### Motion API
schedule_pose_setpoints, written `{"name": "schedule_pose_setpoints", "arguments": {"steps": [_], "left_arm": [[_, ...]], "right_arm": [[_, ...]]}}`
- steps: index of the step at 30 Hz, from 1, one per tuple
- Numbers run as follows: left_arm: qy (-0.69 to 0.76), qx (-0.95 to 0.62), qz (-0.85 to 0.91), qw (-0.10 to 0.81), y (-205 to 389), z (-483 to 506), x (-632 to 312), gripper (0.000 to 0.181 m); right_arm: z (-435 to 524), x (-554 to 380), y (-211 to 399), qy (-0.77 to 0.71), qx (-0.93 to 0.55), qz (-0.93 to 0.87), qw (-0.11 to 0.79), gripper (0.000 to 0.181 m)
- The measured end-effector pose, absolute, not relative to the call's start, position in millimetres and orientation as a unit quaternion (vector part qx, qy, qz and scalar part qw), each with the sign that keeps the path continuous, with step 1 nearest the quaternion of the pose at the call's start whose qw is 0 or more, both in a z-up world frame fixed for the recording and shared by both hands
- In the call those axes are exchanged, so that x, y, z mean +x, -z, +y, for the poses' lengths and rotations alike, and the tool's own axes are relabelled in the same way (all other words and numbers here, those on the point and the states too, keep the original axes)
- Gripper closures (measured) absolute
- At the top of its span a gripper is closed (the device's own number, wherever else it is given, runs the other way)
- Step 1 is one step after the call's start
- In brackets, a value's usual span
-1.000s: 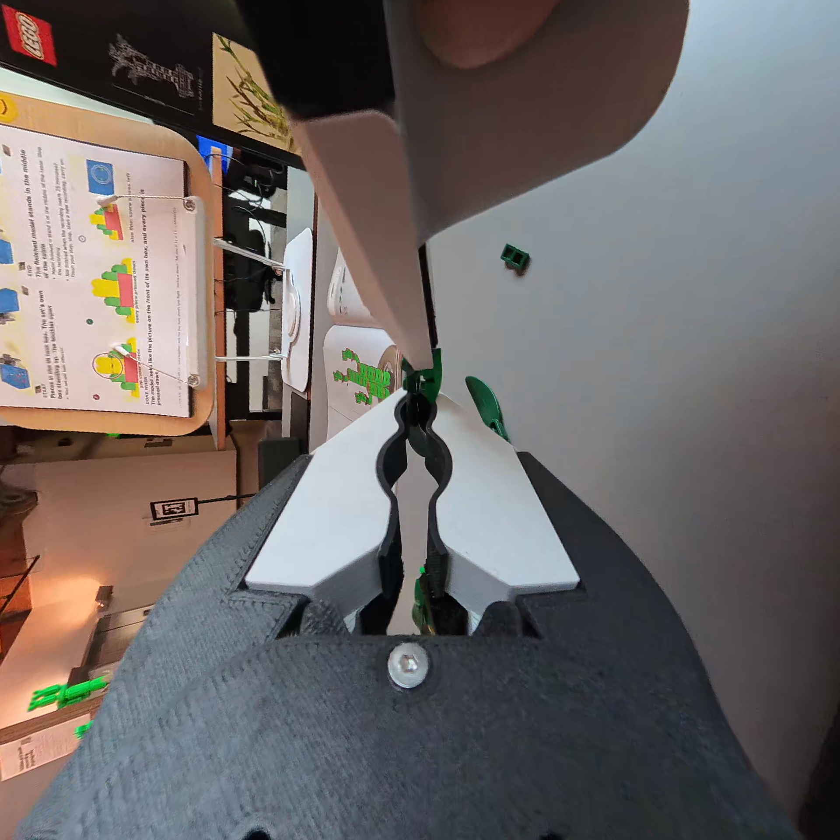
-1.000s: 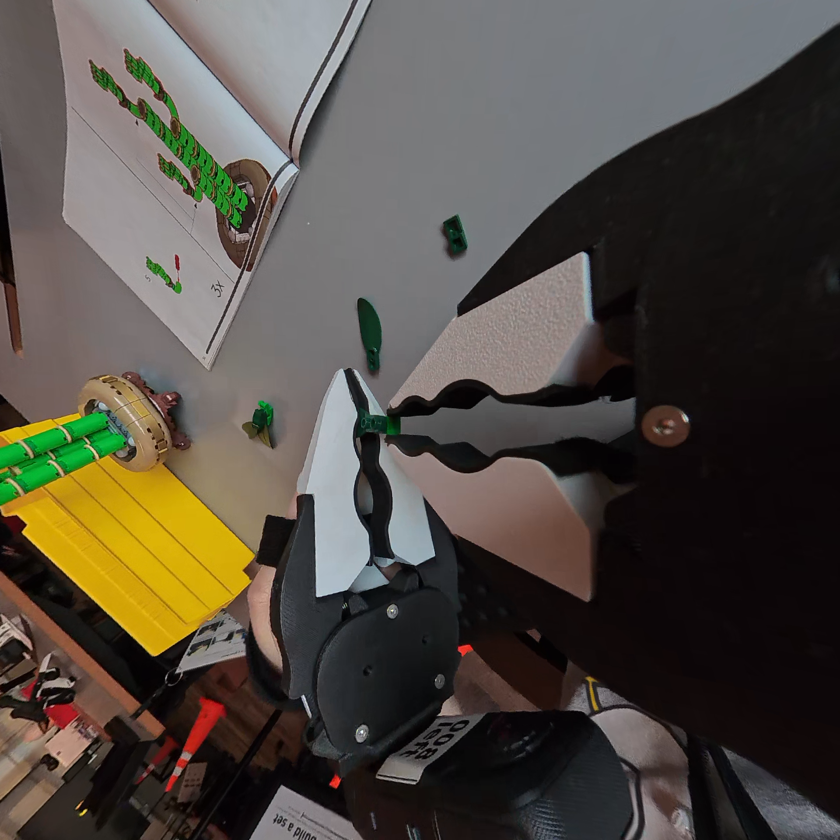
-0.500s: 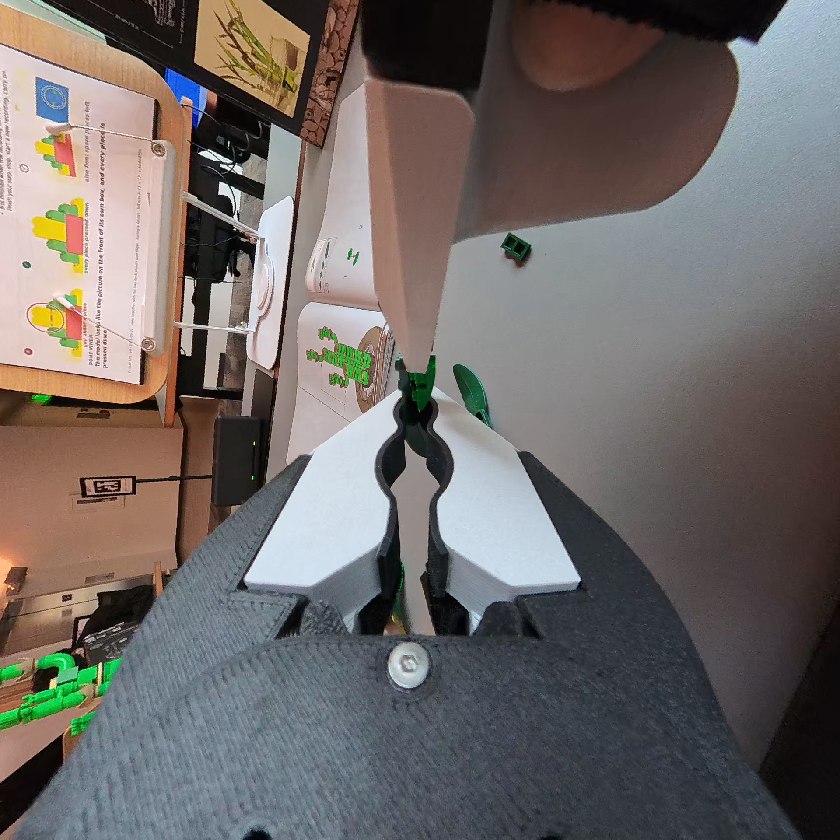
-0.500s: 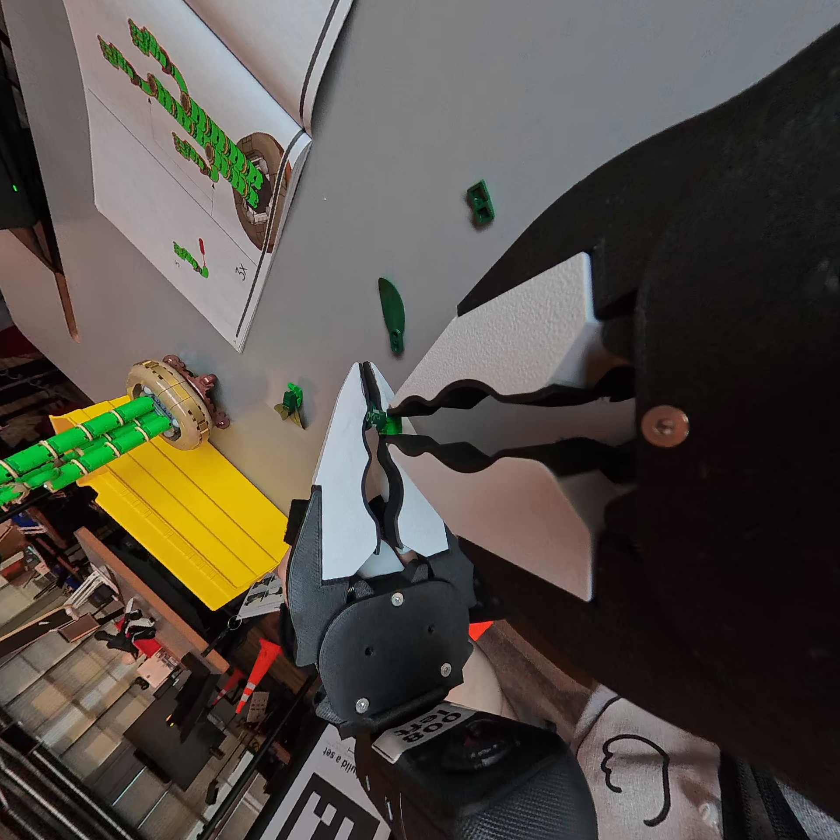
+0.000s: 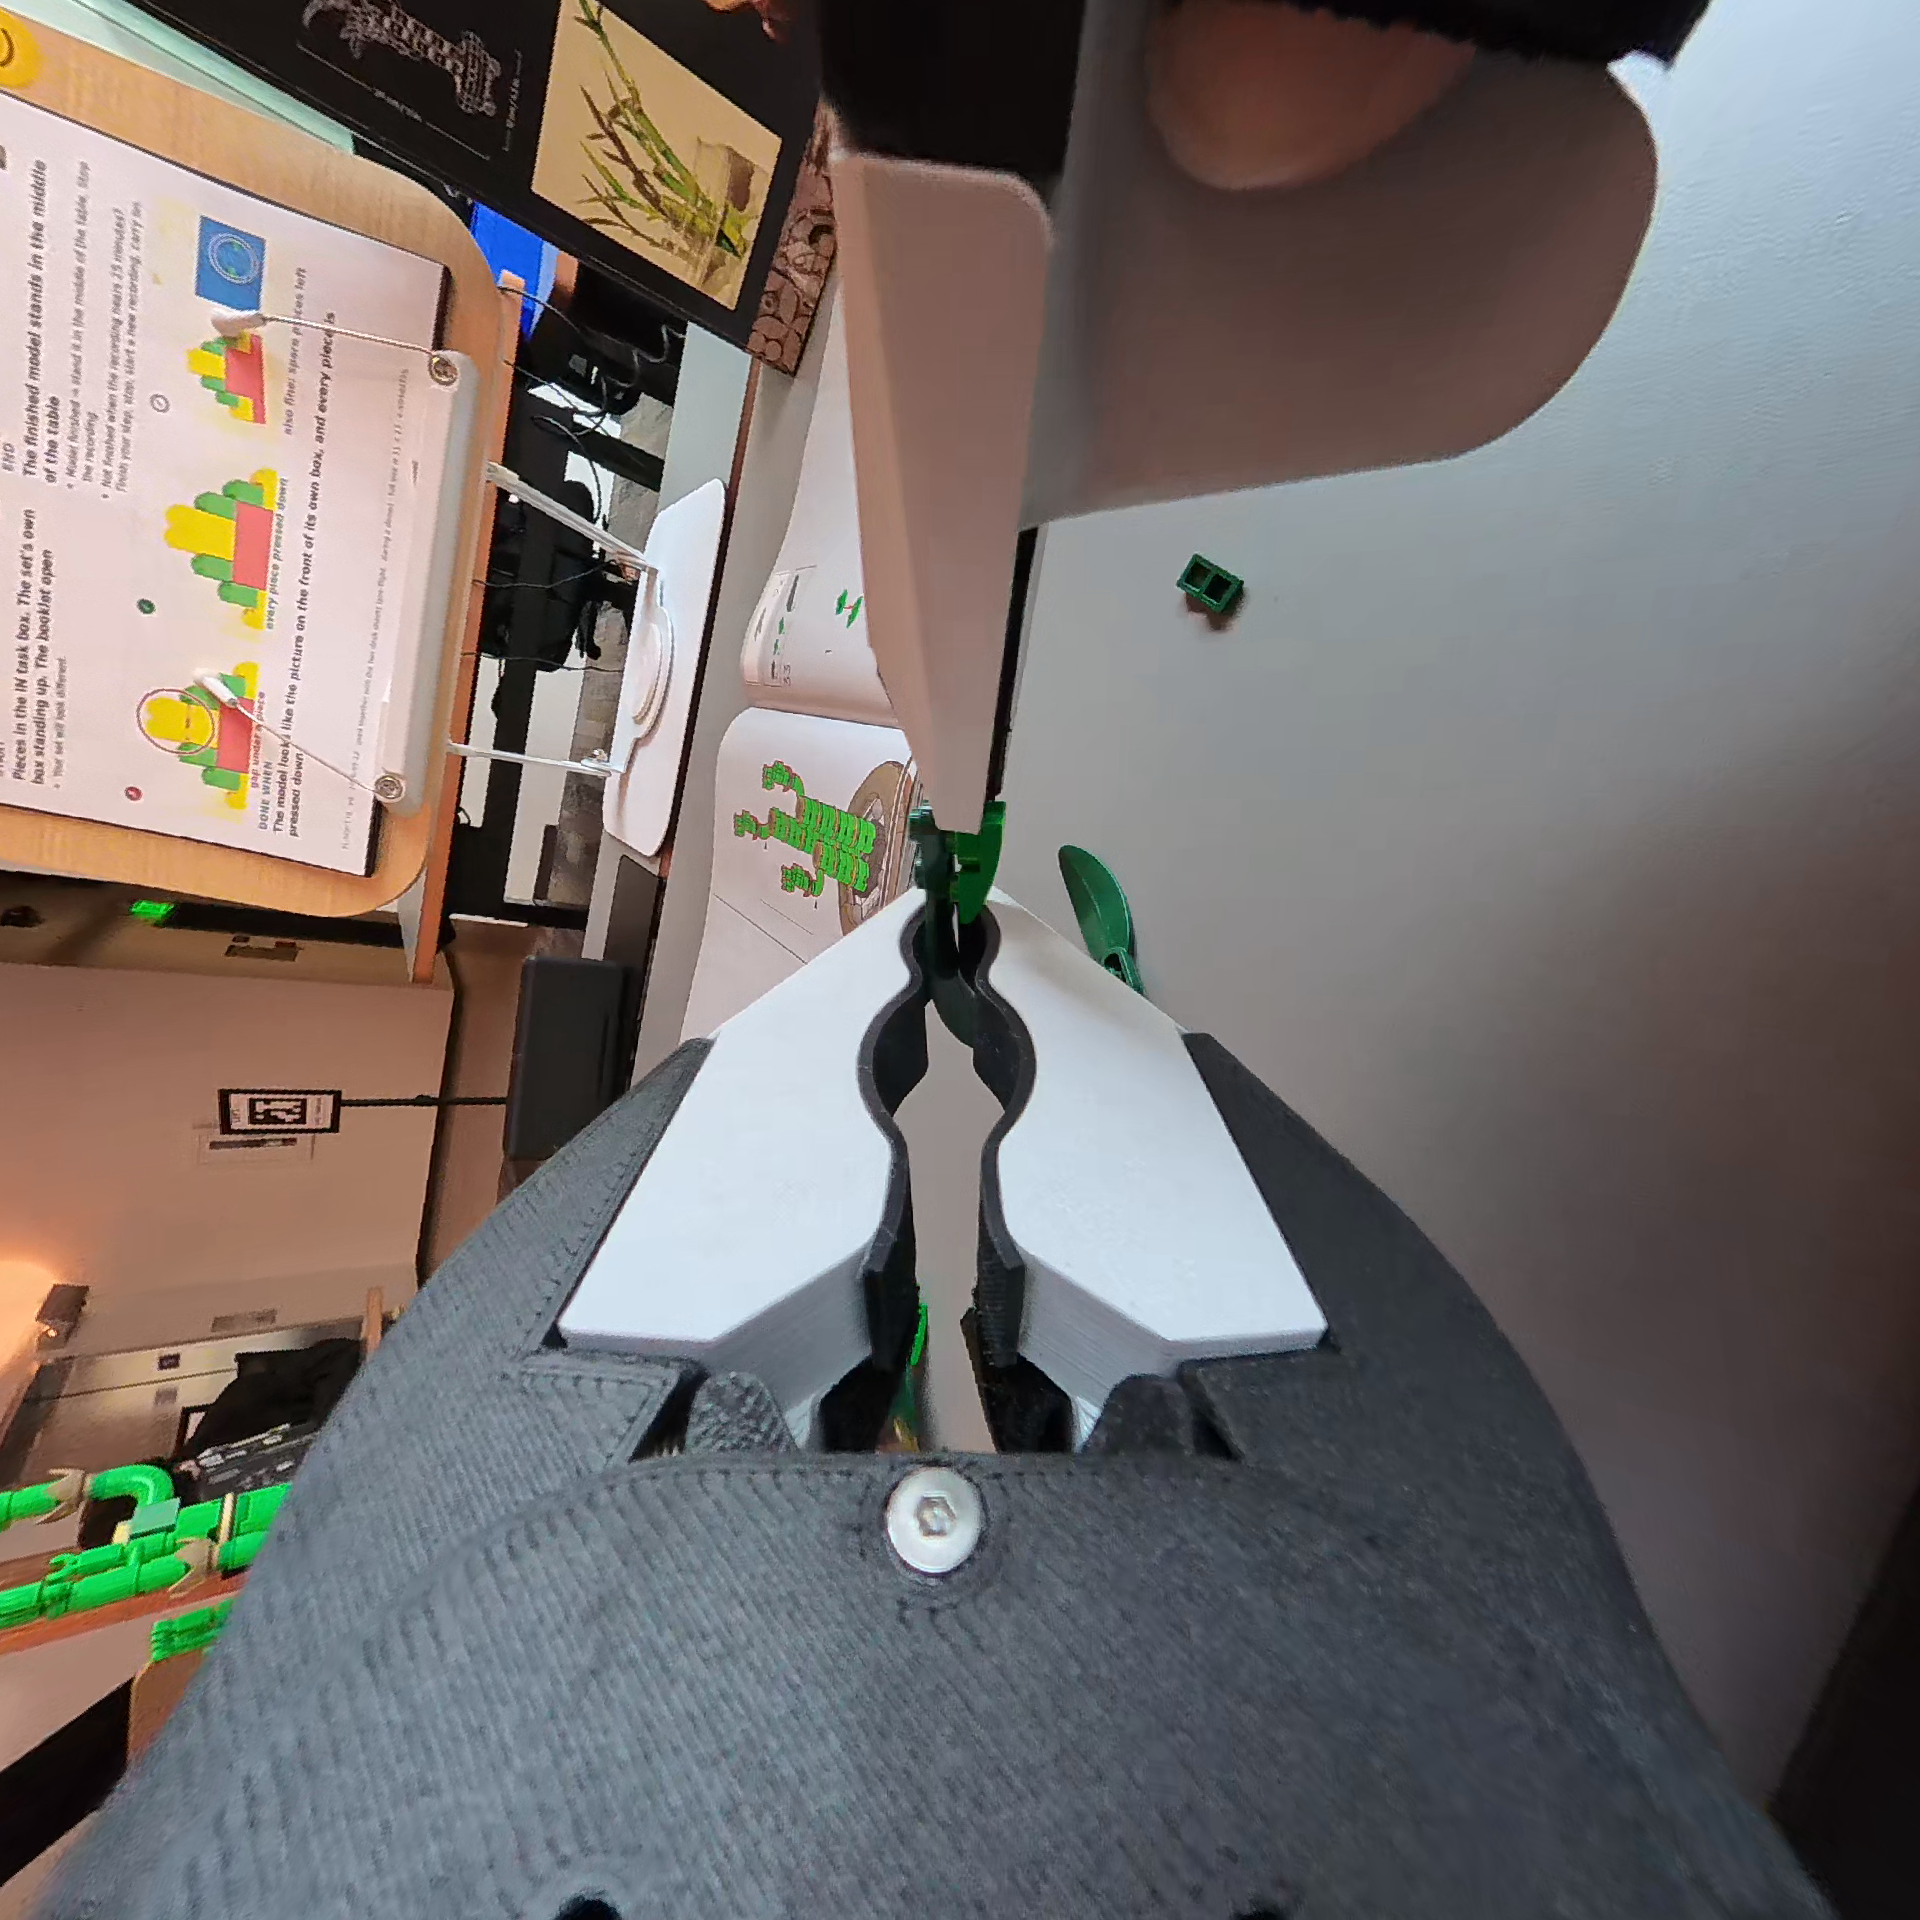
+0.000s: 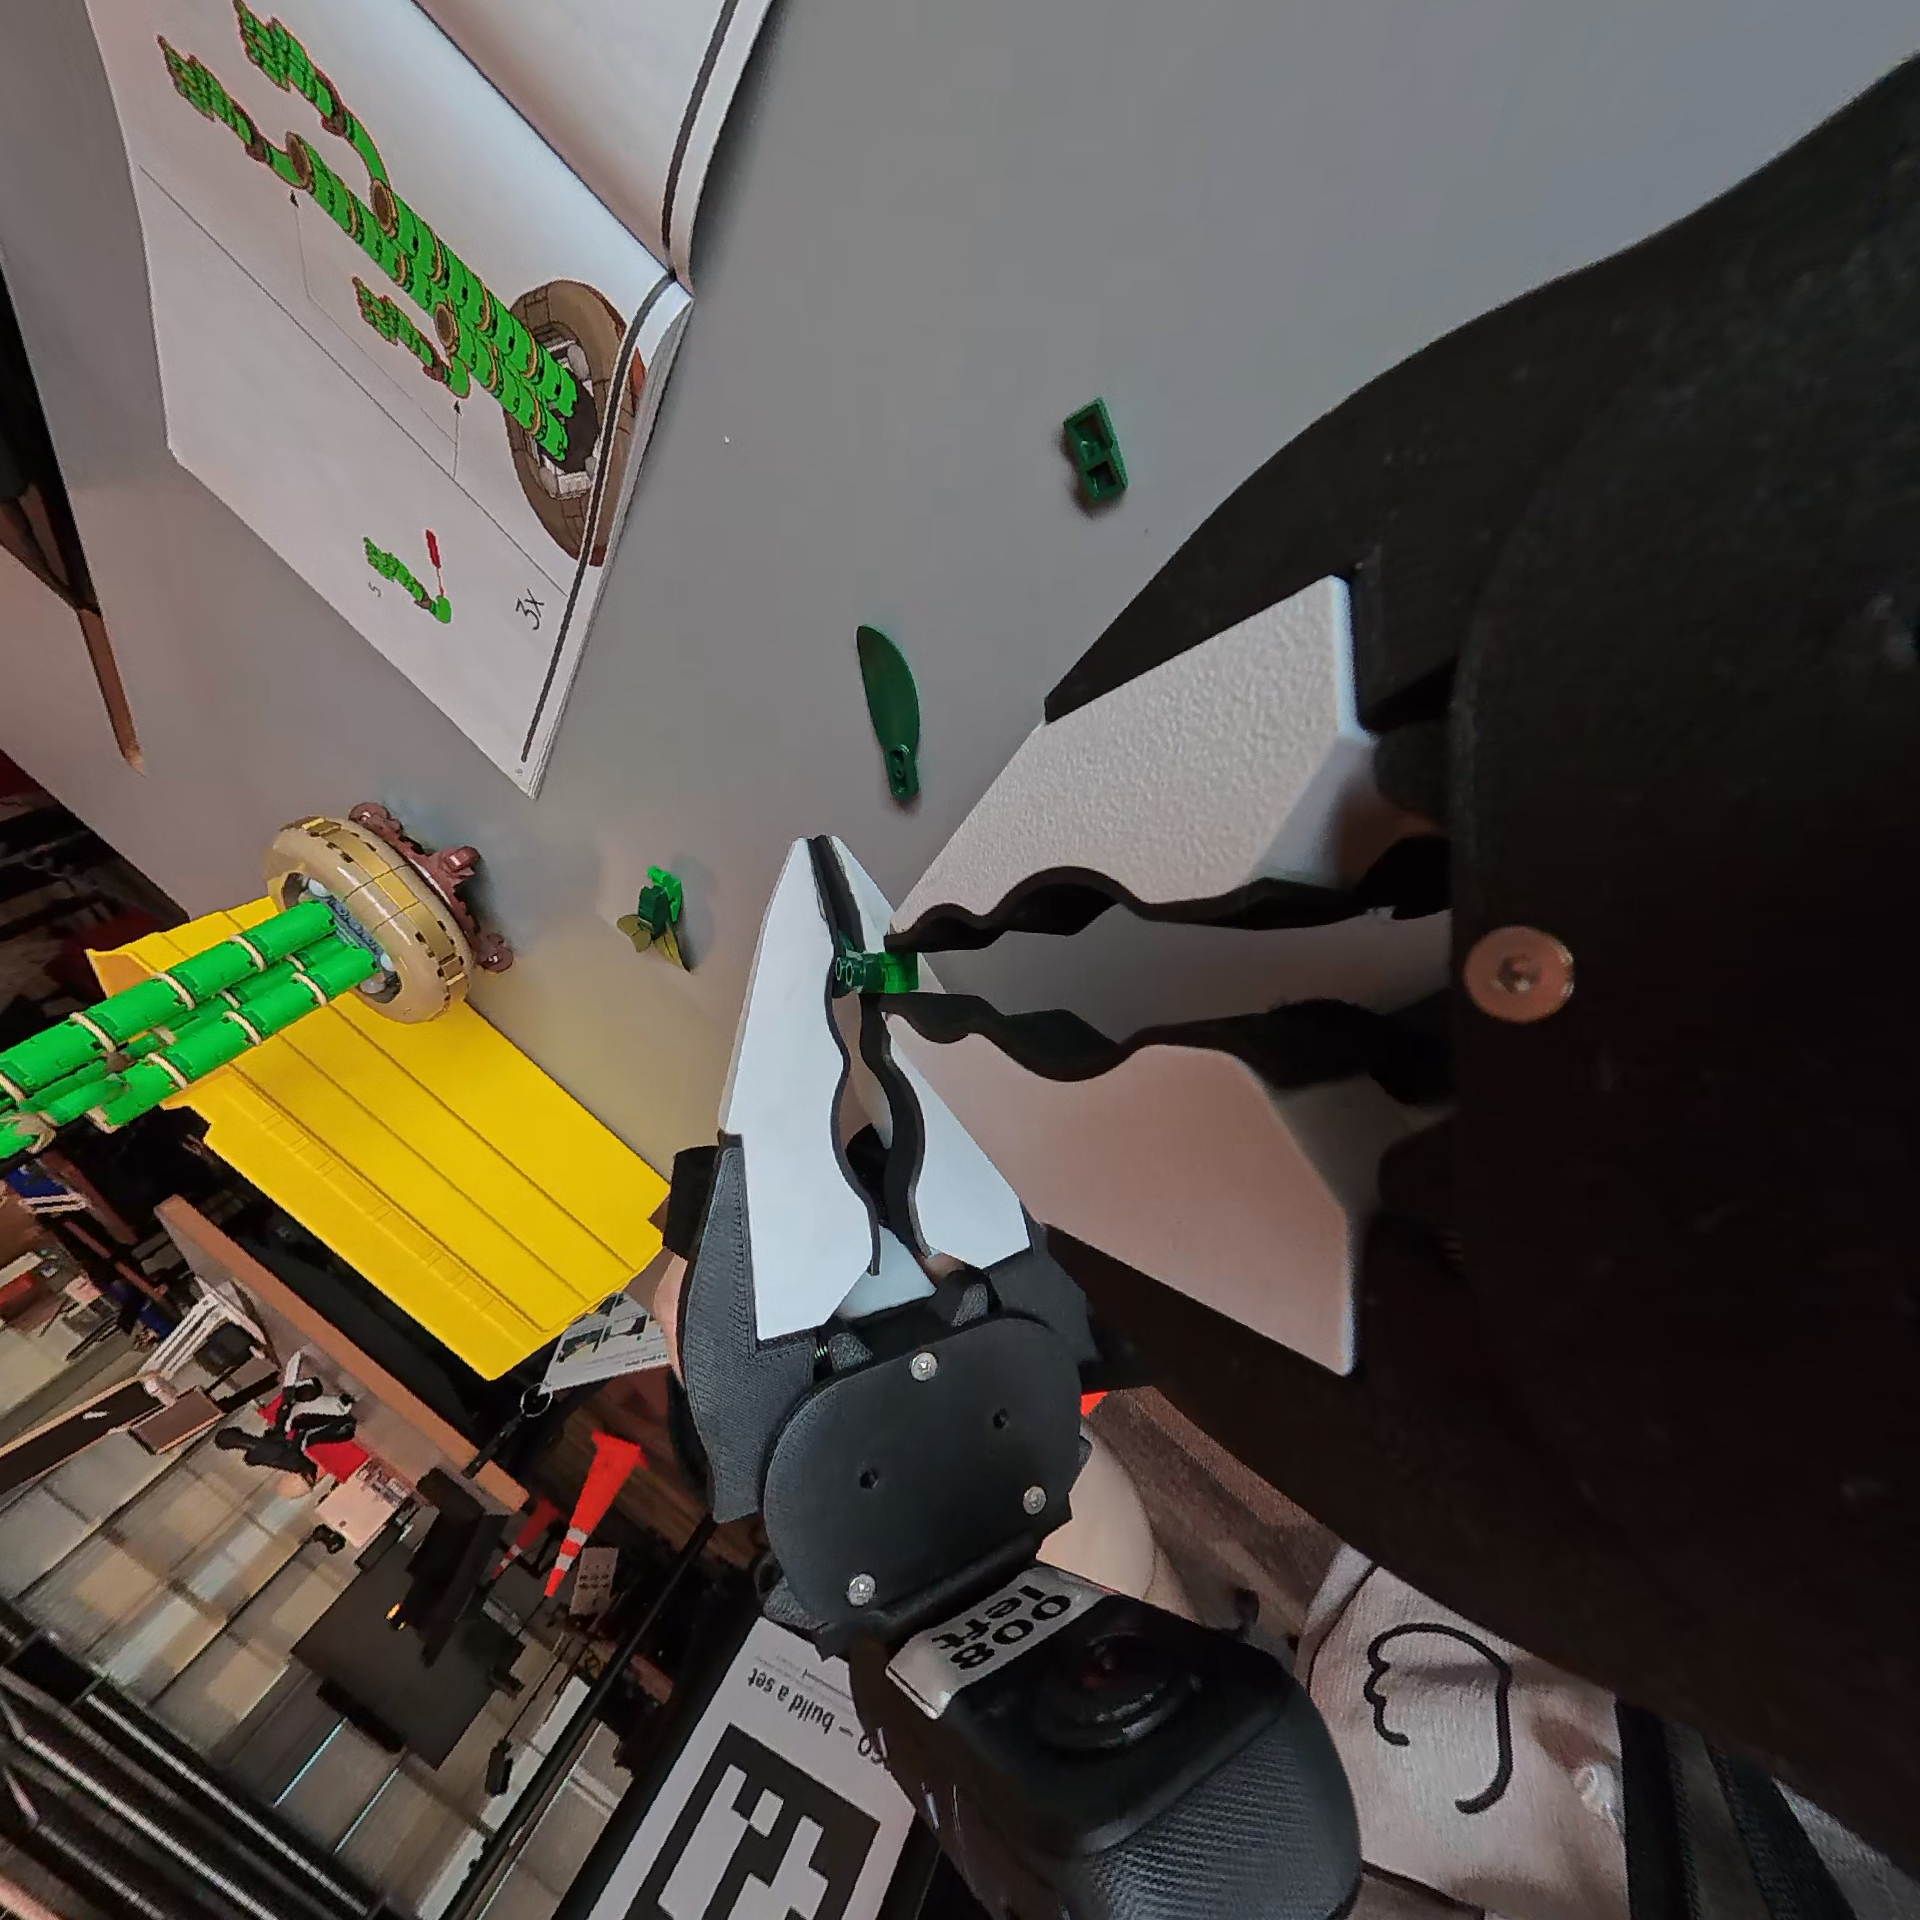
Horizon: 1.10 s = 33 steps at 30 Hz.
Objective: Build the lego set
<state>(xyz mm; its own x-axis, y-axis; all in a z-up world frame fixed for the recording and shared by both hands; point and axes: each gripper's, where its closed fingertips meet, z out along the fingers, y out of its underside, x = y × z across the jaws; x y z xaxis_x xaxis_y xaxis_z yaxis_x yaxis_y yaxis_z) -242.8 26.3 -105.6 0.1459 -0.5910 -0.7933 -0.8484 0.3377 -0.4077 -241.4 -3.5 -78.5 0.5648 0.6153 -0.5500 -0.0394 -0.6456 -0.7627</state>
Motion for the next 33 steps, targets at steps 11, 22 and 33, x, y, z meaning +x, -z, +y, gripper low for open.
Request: {"name": "schedule_pose_setpoints", "arguments": {"steps": [11, 22, 33], "left_arm": [[-0.130, -0.557, 0.660, 0.487, 110.5, 26.1, -249.8, 0.181], [-0.083, -0.602, 0.646, 0.461, 121.8, 22.4, -248.0, 0.180], [-0.086, -0.609, 0.623, 0.483, 120.3, 24.2, -252.0, 0.181]], "right_arm": [[-2.5, -246.1, 81.3, -0.440, -0.793, -0.177, 0.382, 0.175], [-0.4, -246.0, 86.7, -0.436, -0.787, -0.161, 0.406, 0.175], [-1.7, -250.8, 87.4, -0.404, -0.787, -0.187, 0.428, 0.175]]}}
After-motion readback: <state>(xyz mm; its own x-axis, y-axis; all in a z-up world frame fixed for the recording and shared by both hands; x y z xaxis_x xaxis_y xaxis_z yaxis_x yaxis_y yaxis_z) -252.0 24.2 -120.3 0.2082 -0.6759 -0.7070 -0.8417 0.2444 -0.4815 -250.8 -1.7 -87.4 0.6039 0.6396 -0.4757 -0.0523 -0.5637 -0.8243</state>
